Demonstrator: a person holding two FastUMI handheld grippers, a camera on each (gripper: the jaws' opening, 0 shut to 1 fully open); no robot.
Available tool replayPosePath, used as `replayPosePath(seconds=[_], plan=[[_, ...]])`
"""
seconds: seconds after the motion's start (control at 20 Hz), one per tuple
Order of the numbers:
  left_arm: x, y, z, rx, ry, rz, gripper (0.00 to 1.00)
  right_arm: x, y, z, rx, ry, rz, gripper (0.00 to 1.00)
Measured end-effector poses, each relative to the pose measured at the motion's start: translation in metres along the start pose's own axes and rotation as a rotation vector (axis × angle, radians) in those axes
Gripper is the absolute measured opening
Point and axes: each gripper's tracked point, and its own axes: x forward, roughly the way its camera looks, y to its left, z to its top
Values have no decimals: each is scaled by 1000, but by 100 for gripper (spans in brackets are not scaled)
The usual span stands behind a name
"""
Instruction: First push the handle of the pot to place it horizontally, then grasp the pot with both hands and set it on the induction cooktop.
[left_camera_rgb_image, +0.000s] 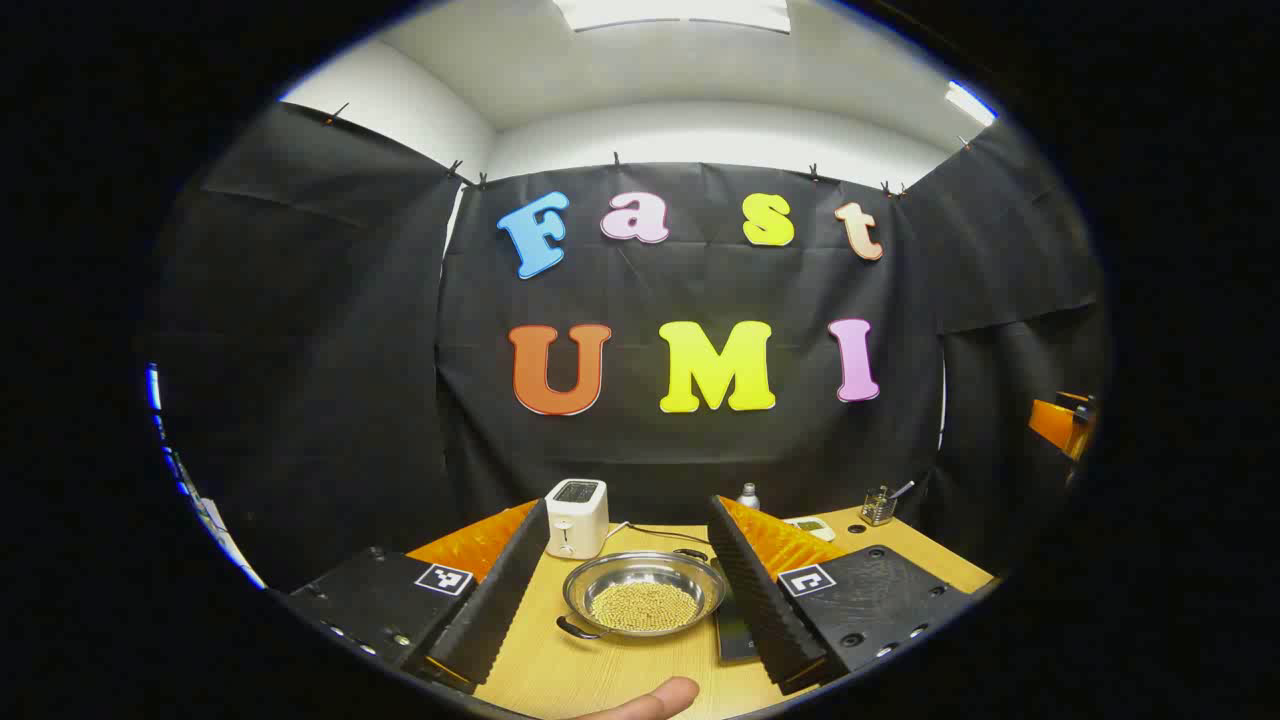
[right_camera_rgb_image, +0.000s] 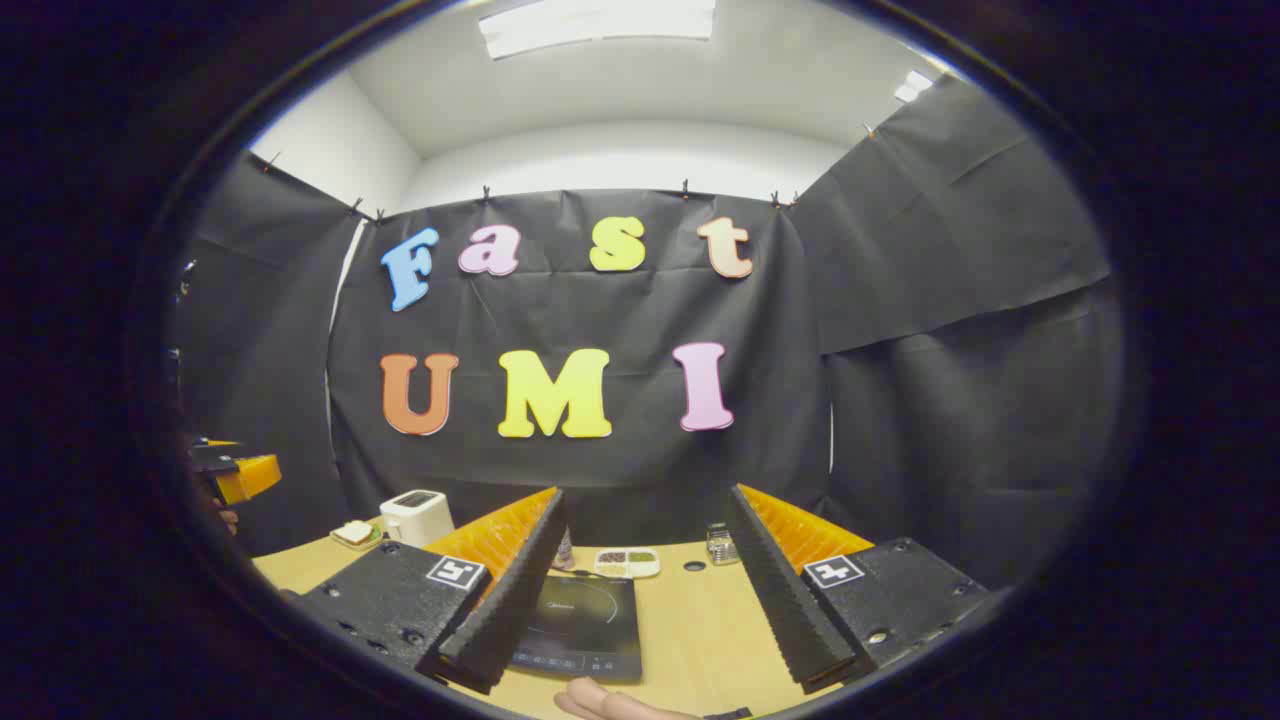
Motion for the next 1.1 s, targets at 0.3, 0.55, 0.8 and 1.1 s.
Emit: replayPosePath(seconds=[0.3, 0.55, 0.8, 1.1], plan=[[-4, -1, 11, -23, -33, -2, 95, -4, 7, 8, -17, -5, 18, 98], [-4, 3, 6, -21, -27, -3, 95, -13, 6, 17, -23, -51, 12, 98], [-2, 7, 0, -6, -26, 6, 95, -15, 9, 14, -33, -57, 13, 98], [1, 18, -2, -7, -41, 27, 95, -14, 16, 7, -40, -51, 28, 98]])
